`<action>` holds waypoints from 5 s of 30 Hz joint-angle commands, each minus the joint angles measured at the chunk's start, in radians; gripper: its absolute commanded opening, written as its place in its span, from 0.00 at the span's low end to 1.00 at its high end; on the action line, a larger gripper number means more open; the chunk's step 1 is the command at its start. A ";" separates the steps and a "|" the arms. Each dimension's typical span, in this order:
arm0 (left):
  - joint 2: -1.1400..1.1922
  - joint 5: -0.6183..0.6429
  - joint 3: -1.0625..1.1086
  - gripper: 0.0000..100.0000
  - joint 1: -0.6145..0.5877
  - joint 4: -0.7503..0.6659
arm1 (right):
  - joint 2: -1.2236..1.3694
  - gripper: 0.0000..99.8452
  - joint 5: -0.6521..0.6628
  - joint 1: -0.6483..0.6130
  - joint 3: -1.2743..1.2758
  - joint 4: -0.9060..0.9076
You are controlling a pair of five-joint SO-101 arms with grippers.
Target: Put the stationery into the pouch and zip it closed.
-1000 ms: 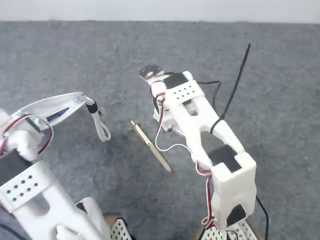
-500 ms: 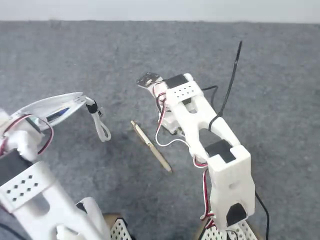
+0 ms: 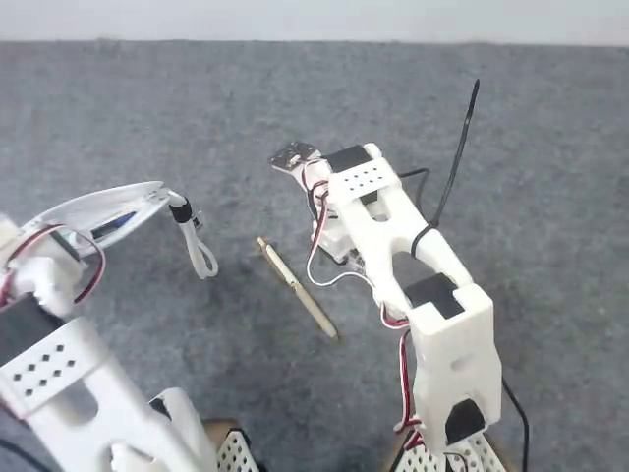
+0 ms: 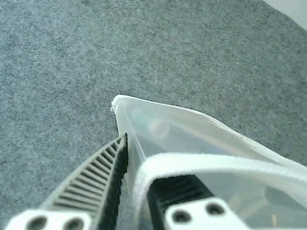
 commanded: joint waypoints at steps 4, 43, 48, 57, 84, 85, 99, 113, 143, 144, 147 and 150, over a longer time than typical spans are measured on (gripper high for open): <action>-0.052 0.008 -0.016 0.01 0.002 -0.025 | -0.002 0.18 0.006 -0.004 -0.124 0.134; -0.052 0.006 -0.015 0.01 0.005 -0.021 | -0.107 0.01 -0.040 -0.027 -0.127 0.200; -0.054 0.008 -0.022 0.01 0.008 -0.018 | -0.191 0.01 -0.078 -0.054 -0.074 0.196; -0.106 0.006 -0.071 0.01 0.143 0.058 | -0.418 0.01 -0.107 -0.071 0.081 0.110; -0.167 -0.040 -0.042 0.01 0.242 0.074 | -1.145 0.01 -0.307 -0.093 0.586 -0.323; -0.167 -0.040 -0.042 0.01 0.242 0.075 | -1.178 0.01 -0.316 -0.108 0.603 -0.331; -0.167 -0.040 -0.025 0.01 0.242 0.072 | -1.486 0.01 -0.328 -0.308 0.663 -0.337; -0.167 -0.041 -0.018 0.01 0.242 0.072 | -1.653 0.01 -0.328 -0.567 0.664 -0.438; -0.169 -0.041 -0.019 0.01 0.241 0.064 | -1.773 0.01 -0.328 -0.590 1.439 -1.831; -0.169 -0.041 -0.018 0.01 0.241 0.064 | -1.773 0.01 -0.328 -0.590 1.447 -1.851; -0.169 -0.043 -0.018 0.01 0.239 0.064 | -1.773 0.01 -0.330 -0.590 1.448 -1.870; -0.169 -0.043 -0.018 0.01 0.239 0.064 | -1.753 0.01 -0.330 -0.590 1.442 -1.873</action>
